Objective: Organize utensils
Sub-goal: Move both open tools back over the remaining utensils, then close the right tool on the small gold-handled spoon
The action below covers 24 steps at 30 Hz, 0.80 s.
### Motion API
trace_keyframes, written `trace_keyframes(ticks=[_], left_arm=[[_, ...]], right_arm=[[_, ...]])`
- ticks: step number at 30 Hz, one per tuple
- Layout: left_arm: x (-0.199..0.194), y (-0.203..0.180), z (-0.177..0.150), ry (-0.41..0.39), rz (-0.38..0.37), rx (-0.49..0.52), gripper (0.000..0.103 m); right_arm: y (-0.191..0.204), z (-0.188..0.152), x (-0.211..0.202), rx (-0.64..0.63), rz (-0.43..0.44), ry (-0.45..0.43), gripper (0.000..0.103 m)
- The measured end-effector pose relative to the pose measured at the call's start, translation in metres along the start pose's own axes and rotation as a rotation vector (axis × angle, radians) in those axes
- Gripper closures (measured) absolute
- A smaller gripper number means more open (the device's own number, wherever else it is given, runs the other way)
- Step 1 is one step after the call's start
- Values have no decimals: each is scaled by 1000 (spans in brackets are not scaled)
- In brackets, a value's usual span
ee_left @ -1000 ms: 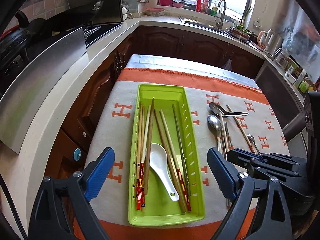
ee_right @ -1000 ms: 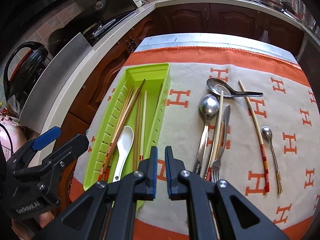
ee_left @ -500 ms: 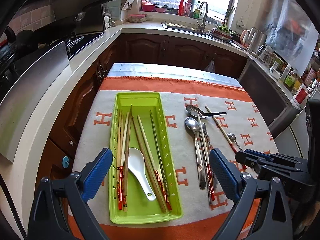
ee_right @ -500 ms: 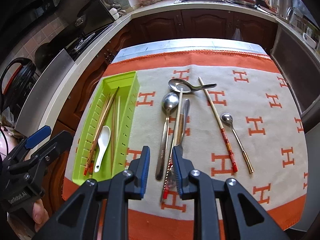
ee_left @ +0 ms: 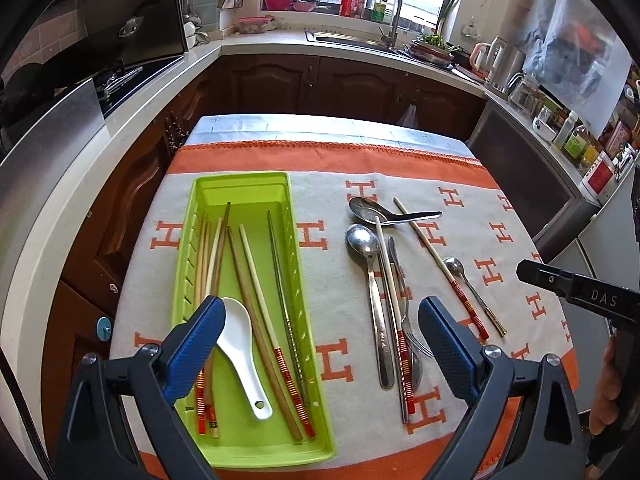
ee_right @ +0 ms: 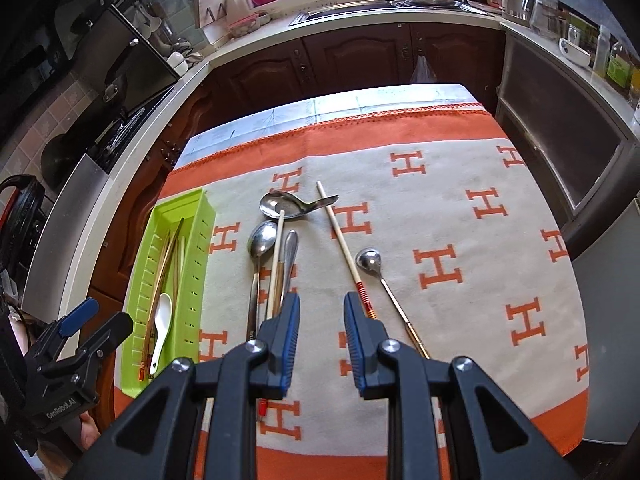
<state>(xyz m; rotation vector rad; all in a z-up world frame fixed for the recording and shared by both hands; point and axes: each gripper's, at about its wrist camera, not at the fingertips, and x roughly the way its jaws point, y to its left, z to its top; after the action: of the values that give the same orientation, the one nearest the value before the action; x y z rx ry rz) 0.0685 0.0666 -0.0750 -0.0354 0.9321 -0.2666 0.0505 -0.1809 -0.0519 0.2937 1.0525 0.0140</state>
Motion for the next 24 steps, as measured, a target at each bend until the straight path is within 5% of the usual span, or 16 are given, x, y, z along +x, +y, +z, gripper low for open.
trace_keyframes(ticks=[8,14,24], left_arm=[[43,-42,8,67,-55,16,7],[73,-73,12,109,-8,63,9],[90,-48,7,160,5,-77,9]], right_arm=[[-39,0,29,2,4,30,80],[-50,-1,71,-112,-14,53,80],[-31,-1,108,-363,-65,88,80]])
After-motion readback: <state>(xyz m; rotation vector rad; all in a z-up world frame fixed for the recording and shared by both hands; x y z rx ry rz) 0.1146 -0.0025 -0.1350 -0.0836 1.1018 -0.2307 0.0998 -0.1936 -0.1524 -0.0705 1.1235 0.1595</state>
